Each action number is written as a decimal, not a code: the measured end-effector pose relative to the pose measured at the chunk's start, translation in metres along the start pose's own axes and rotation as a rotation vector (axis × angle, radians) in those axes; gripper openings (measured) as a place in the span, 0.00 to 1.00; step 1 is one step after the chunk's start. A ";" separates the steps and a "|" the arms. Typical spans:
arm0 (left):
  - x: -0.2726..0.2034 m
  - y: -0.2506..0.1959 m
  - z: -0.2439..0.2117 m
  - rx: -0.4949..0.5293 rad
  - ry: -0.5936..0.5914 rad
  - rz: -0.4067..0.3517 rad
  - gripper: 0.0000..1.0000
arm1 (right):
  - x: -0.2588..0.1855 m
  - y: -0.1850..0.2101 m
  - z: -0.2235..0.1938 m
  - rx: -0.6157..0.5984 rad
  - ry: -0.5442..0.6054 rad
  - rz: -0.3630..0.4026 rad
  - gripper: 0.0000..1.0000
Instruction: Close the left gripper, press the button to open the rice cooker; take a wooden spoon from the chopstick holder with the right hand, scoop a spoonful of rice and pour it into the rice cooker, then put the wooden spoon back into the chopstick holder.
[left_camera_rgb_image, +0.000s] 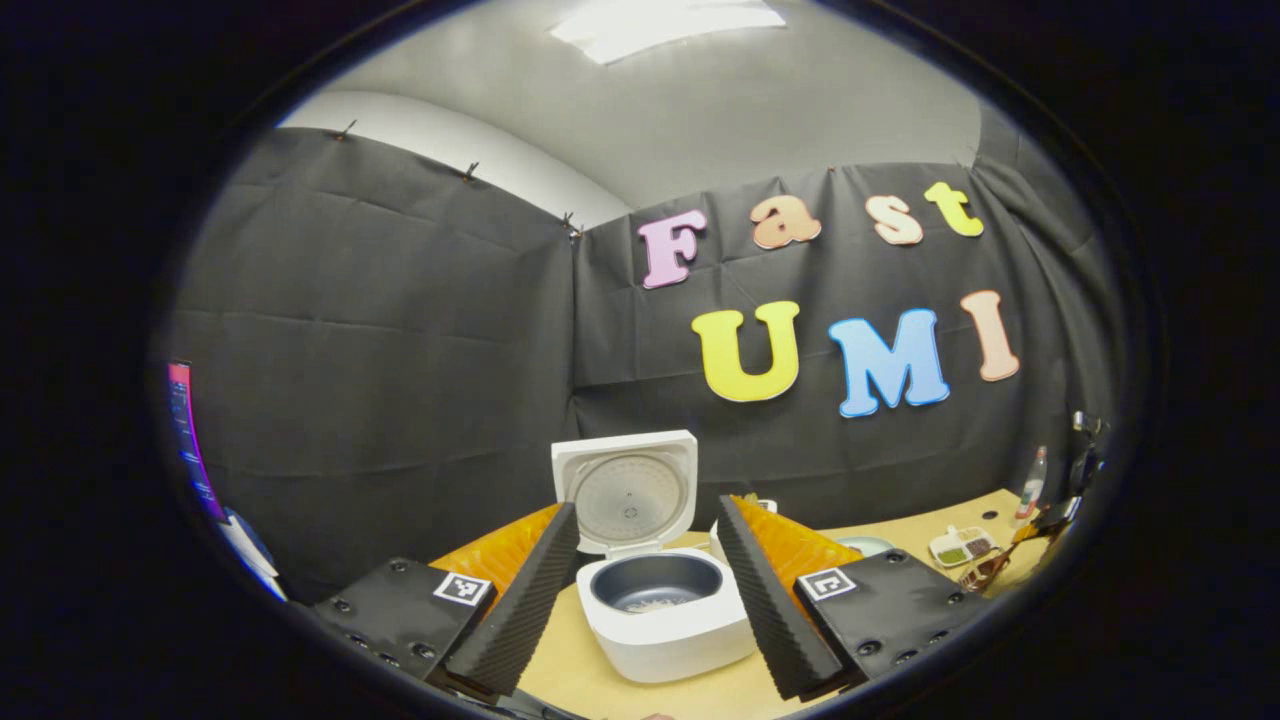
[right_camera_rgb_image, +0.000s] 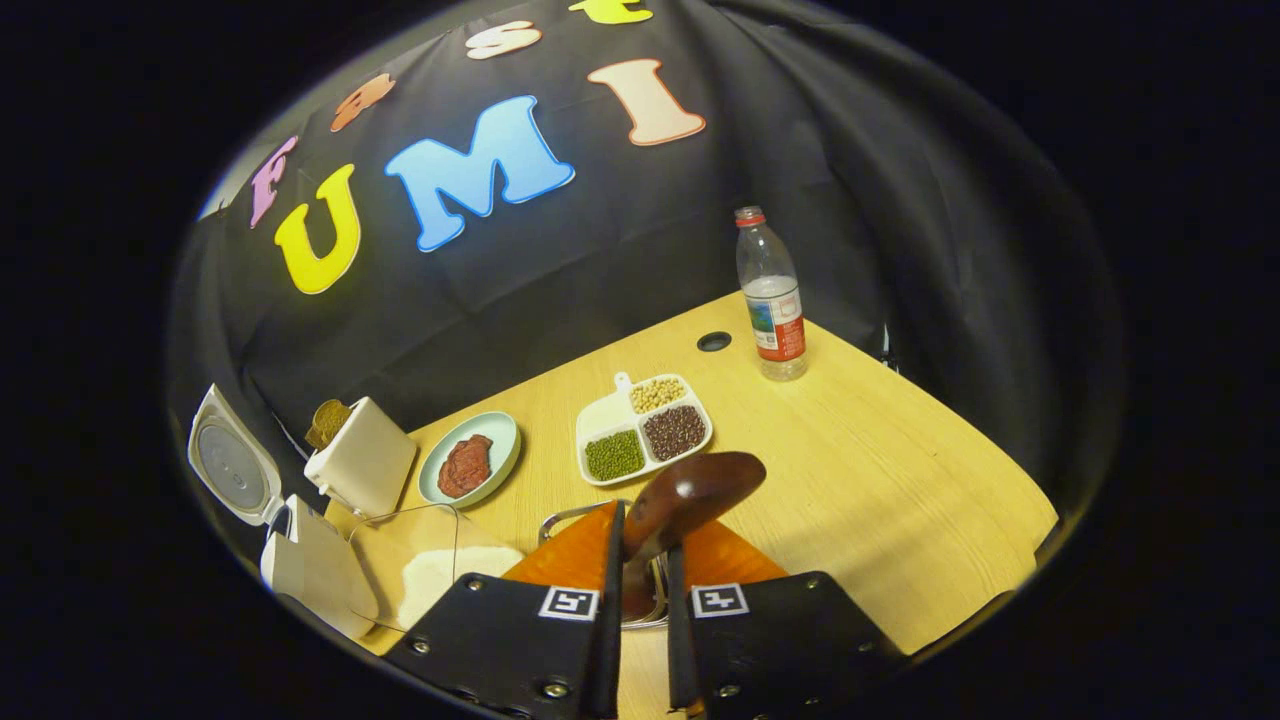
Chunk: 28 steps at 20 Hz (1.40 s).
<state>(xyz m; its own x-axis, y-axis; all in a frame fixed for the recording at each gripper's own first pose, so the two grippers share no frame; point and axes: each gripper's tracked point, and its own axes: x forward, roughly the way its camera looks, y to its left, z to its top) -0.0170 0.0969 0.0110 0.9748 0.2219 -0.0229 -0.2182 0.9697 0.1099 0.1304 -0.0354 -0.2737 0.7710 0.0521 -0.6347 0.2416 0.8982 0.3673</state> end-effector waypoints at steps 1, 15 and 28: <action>0.000 0.003 0.001 -0.002 -0.001 0.004 0.99 | 0.005 0.003 -0.002 -0.001 0.006 0.009 0.13; 0.006 0.020 -0.004 -0.034 -0.009 -0.016 0.93 | -0.054 0.052 0.050 -0.120 -0.136 0.060 0.12; 0.003 0.050 -0.014 -0.030 0.000 -0.008 0.93 | -0.069 0.152 0.042 -0.211 -0.169 0.211 0.12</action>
<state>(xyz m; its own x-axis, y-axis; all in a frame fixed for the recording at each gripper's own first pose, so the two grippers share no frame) -0.0254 0.1471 0.0022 0.9766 0.2137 -0.0234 -0.2113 0.9742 0.0796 0.1389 0.0790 -0.1459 0.8821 0.1892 -0.4313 -0.0473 0.9467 0.3187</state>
